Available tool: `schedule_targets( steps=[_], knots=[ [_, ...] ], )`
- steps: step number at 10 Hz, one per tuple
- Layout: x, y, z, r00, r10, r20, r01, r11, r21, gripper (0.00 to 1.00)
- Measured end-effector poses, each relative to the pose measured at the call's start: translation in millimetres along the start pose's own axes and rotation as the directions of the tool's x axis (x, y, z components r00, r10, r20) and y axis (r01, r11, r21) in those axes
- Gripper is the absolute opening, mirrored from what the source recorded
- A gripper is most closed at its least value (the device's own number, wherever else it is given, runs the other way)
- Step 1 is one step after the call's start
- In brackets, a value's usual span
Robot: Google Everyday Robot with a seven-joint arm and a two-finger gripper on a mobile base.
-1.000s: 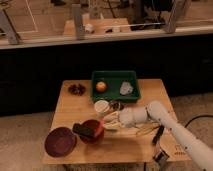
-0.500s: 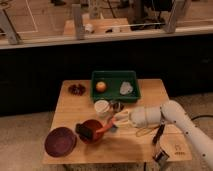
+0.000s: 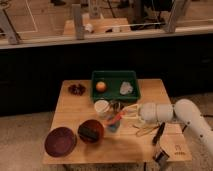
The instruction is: Place pepper in metal cup
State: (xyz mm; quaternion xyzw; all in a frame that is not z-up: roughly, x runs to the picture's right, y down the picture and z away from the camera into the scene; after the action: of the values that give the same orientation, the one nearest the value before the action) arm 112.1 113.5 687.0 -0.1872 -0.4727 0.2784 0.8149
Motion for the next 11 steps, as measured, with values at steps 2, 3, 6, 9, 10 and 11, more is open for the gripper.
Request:
schedule_targets(
  steps=[2,3,6,9,10,11],
  knots=[
    [3.2,-16.2,-12.9,0.999,-0.007,-0.038,0.009,0.998,0.055,0.11],
    [5.1,-24.4,-16.8,0.999,-0.009,-0.052,0.012,0.997,0.072,0.11],
    [11.7,-60.6,-20.2,0.995,-0.02,-0.099,0.032,0.992,0.123,0.11],
    [18.7,-92.1,-23.0,0.99,-0.034,-0.134,0.057,0.984,0.17,0.11],
    [20.3,-98.9,-22.3,0.989,-0.035,-0.143,0.061,0.982,0.176,0.11],
    [22.7,-106.0,-20.4,0.988,-0.035,-0.153,0.062,0.982,0.181,0.11]
  ],
)
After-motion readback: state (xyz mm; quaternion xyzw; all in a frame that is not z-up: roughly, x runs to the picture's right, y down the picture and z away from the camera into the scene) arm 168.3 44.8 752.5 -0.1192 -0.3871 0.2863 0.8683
